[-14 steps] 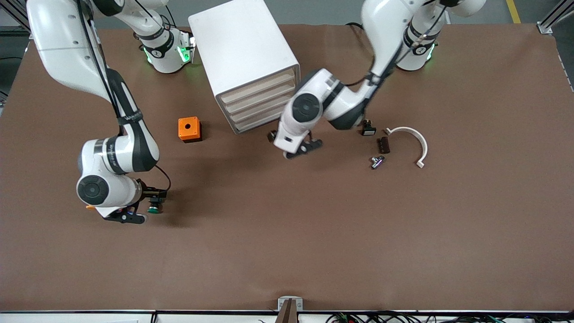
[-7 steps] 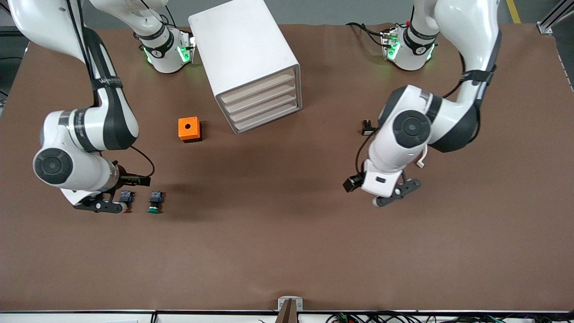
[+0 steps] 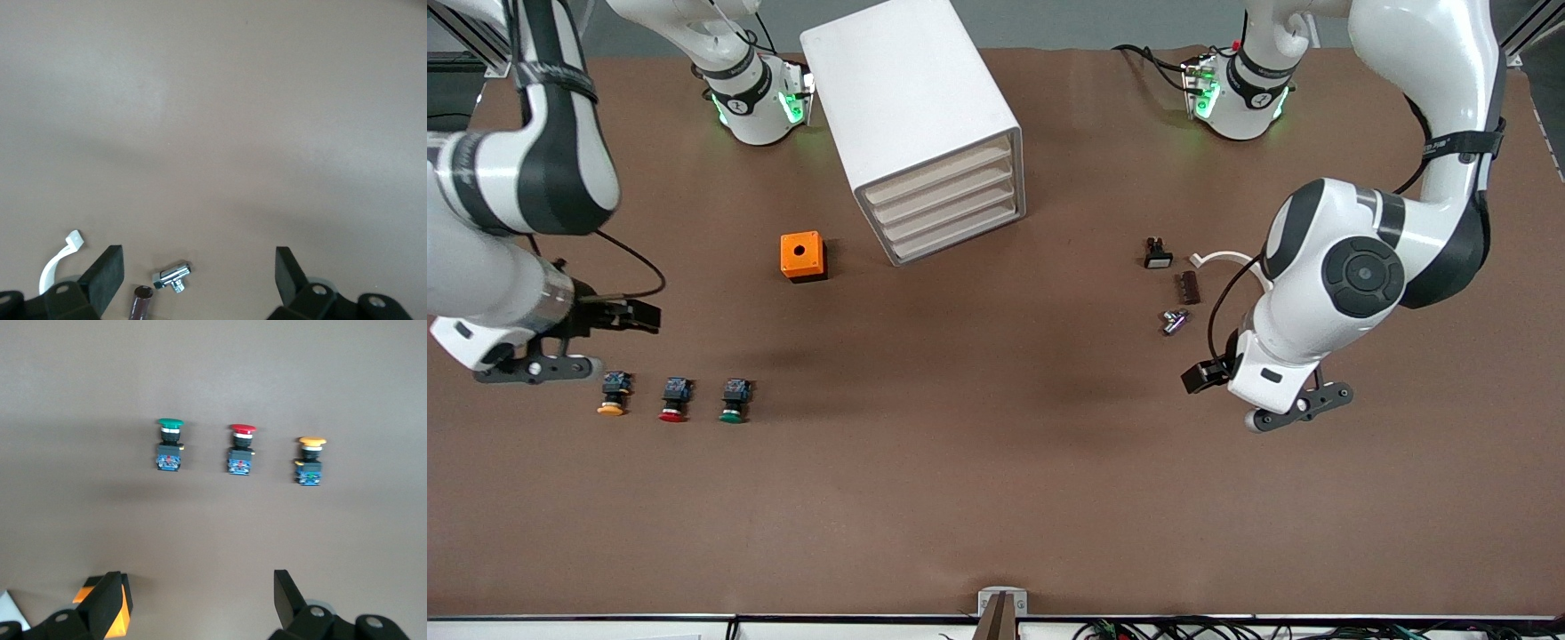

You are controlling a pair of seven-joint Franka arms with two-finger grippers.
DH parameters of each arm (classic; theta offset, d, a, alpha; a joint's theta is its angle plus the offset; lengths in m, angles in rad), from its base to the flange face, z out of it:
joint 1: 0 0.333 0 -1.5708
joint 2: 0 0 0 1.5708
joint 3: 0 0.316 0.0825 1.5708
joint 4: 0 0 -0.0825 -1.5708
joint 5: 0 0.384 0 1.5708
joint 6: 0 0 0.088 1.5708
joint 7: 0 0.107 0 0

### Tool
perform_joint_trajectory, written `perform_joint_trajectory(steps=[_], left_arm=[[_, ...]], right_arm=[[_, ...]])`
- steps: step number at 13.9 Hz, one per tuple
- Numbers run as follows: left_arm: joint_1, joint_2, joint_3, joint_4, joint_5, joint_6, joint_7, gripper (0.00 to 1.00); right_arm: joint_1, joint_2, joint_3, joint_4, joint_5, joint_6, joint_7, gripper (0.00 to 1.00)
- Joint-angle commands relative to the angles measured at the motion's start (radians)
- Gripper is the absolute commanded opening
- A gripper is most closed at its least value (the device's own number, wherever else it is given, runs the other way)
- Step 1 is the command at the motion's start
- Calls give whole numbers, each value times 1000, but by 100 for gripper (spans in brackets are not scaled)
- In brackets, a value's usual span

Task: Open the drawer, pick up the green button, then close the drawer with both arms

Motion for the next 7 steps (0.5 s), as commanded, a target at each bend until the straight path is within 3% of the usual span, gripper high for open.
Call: perform_joint_trajectory(steps=[1,7], left_arm=[[16,-33,-6,4,21,-56,40,100],[118,-162,-11,2,21,-220,262,100]], right_arm=[[-19,-128,7,-24,21,-60,-36,100],[-19,-226,4,17,21,-140,-42,100]])
